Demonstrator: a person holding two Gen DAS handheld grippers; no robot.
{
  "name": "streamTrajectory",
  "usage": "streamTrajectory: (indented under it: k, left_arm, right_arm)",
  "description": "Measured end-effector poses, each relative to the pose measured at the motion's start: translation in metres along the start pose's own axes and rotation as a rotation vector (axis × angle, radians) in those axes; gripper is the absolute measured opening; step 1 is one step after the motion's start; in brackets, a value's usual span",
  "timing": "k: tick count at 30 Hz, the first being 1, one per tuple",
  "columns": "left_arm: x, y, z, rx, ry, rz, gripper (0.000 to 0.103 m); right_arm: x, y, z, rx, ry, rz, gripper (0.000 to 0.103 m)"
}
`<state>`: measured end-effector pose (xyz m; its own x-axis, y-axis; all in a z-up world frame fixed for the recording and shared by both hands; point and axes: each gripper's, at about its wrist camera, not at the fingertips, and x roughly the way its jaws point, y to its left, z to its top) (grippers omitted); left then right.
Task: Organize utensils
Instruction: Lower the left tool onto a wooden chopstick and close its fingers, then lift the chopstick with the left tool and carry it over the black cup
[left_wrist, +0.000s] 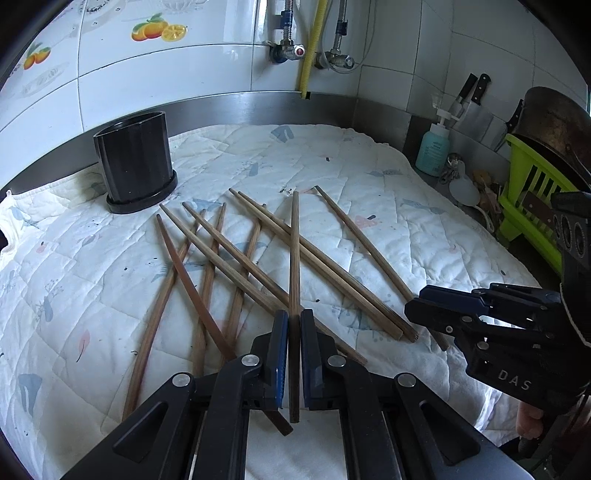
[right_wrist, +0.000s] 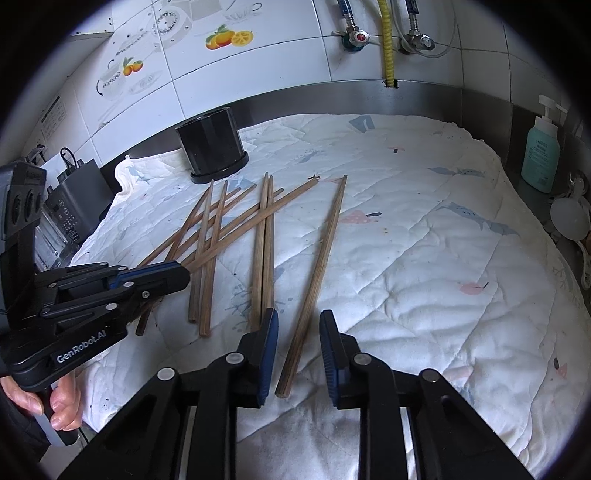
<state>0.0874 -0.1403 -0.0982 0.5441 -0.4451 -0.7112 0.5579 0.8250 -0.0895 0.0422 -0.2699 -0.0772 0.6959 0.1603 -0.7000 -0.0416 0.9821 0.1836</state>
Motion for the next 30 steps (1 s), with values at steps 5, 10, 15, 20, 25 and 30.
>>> streamTrajectory:
  k: [5, 10, 15, 20, 25, 30]
  left_arm:
    - [0.002, 0.006, 0.0, -0.015, 0.009, 0.0, 0.006]
    - [0.007, 0.008, 0.0, -0.031, 0.027, -0.005, 0.007]
    - [0.009, 0.011, -0.001, -0.044, 0.03, -0.009, 0.008]
    - [0.01, 0.012, -0.001, -0.058, 0.037, -0.025, 0.008]
    - [0.013, 0.011, -0.001, -0.058, 0.045, -0.027, 0.009]
    - [0.015, 0.01, -0.002, -0.052, 0.04, -0.017, 0.009]
  right_arm:
    - [0.006, -0.002, 0.001, 0.019, 0.004, -0.016, 0.023]
    - [0.01, 0.004, 0.0, -0.014, -0.006, -0.063, 0.019]
    - [0.011, 0.008, 0.0, -0.052, -0.02, -0.099, 0.013]
    - [0.011, 0.008, -0.001, -0.054, -0.022, -0.1, 0.012]
    - [0.011, 0.007, -0.001, -0.056, -0.02, -0.098, 0.012]
    - [0.011, 0.007, -0.003, -0.052, -0.023, -0.099, 0.012]
